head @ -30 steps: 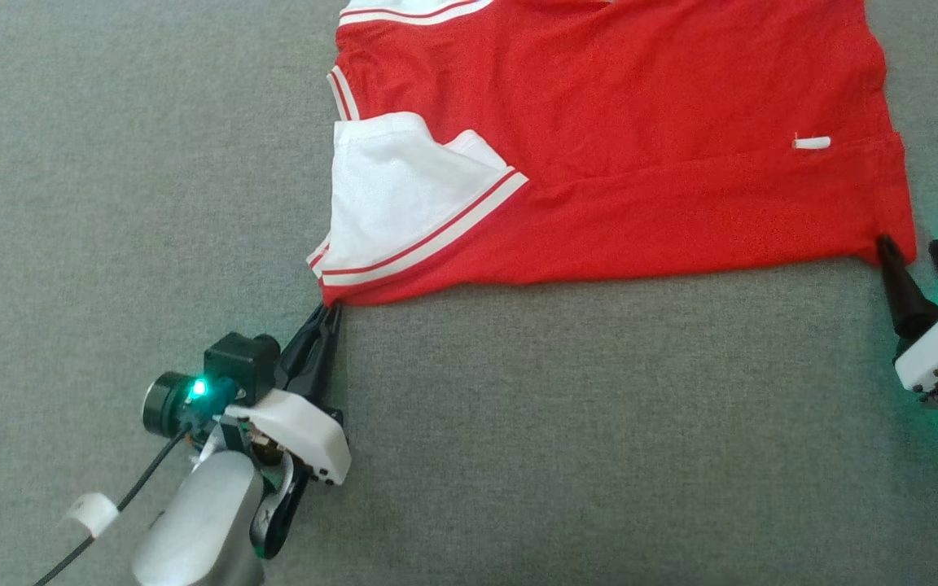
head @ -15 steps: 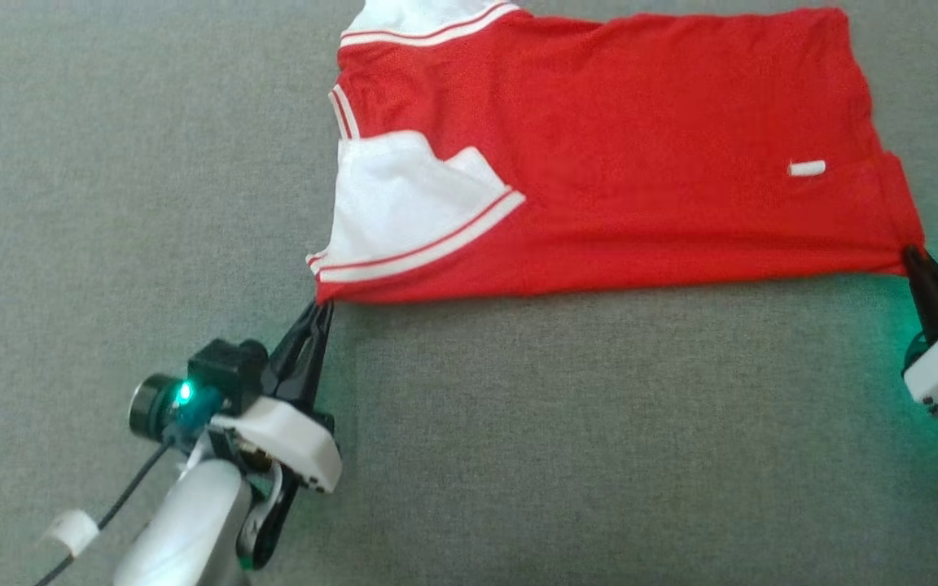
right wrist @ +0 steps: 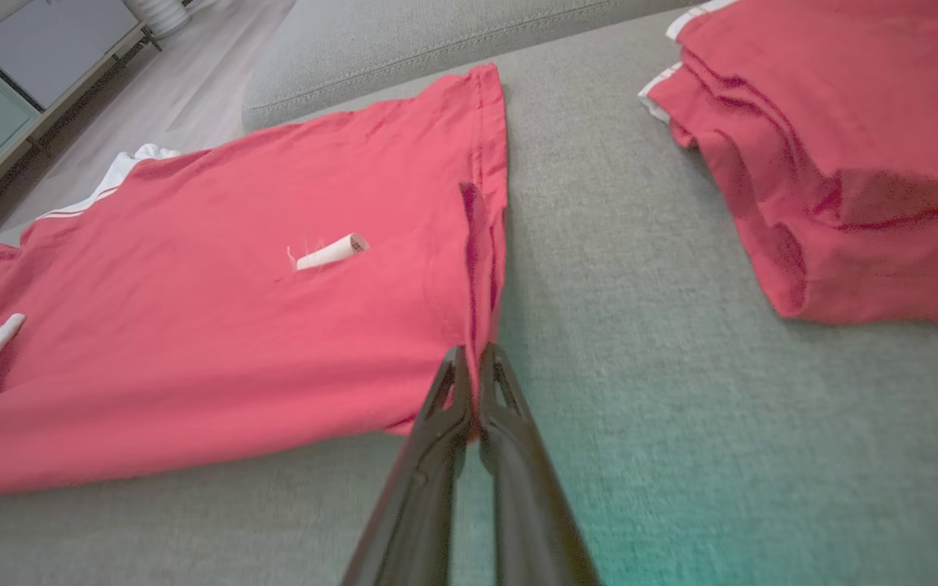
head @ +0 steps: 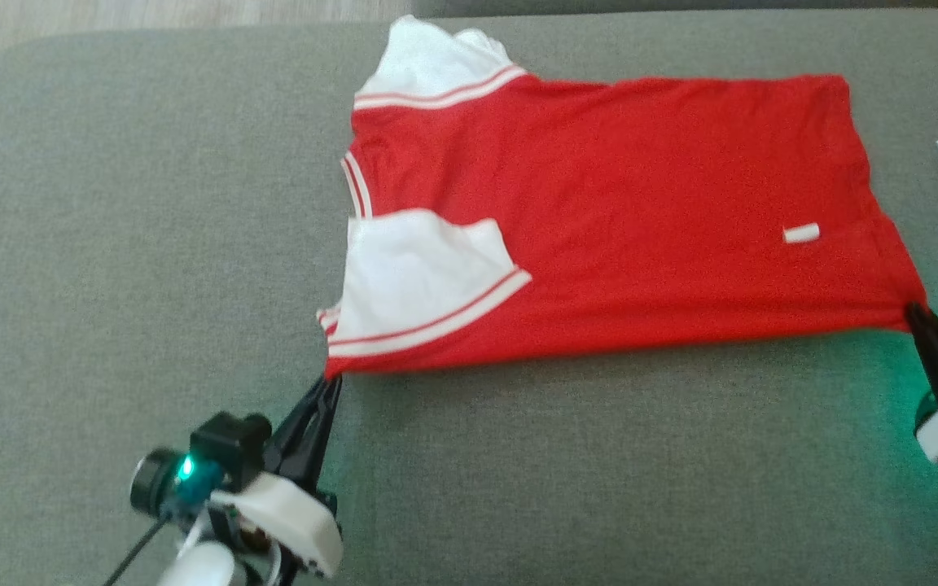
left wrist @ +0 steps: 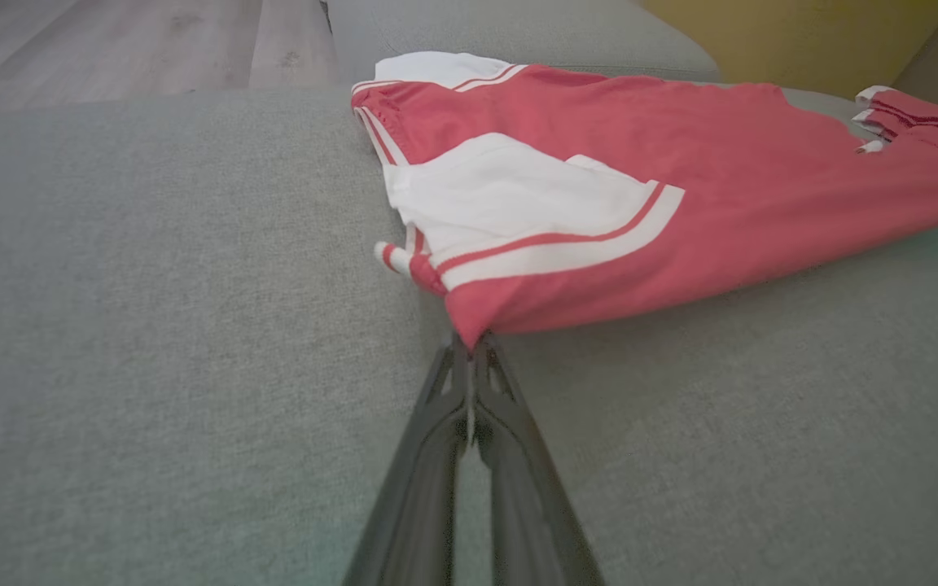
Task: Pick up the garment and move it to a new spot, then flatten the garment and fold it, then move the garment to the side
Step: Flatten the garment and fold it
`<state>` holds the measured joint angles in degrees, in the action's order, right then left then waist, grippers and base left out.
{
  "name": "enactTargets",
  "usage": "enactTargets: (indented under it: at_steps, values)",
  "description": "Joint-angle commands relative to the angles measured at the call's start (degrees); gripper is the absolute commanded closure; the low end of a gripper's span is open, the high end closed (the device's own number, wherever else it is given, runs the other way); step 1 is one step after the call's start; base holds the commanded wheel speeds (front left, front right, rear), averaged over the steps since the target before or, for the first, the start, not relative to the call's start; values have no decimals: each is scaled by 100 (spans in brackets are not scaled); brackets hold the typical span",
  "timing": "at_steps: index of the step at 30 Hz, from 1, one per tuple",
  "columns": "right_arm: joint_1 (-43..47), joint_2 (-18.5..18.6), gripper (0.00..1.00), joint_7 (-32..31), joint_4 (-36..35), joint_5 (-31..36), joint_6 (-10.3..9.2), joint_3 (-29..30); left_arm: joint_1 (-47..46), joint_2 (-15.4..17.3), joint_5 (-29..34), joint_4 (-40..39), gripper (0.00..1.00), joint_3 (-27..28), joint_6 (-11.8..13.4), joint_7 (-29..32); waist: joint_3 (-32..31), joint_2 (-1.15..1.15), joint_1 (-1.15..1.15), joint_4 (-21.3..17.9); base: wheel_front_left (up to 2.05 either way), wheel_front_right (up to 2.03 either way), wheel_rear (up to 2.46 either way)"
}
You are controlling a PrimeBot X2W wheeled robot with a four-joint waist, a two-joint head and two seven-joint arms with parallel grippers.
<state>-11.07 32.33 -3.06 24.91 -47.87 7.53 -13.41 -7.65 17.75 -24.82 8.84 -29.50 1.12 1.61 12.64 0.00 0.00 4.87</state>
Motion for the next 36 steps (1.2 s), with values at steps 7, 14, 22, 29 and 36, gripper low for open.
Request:
enactTargets:
  at_steps: [7,14,22,29,36]
  values:
    - [598,392,100,-40,-306,-116,-4,103,537,258,-150,-594,100,126,185,205,-263,0,0,-2,0,0,0]
    - [1236,471,100,-138,-433,-159,-4,275,916,298,-200,-891,100,-34,241,363,-431,0,0,69,0,0,0]
    - [1711,413,100,-207,-583,40,-4,617,1035,322,-285,-810,100,-152,192,489,-483,0,0,42,0,0,0]
    - [1710,204,0,-153,-708,356,-4,859,949,356,-265,-651,0,-307,95,659,-535,0,0,-13,0,0,0]
    - [1722,126,0,98,-1096,681,-4,1119,542,591,-323,-1064,0,-68,93,895,-486,0,0,-40,0,0,0]
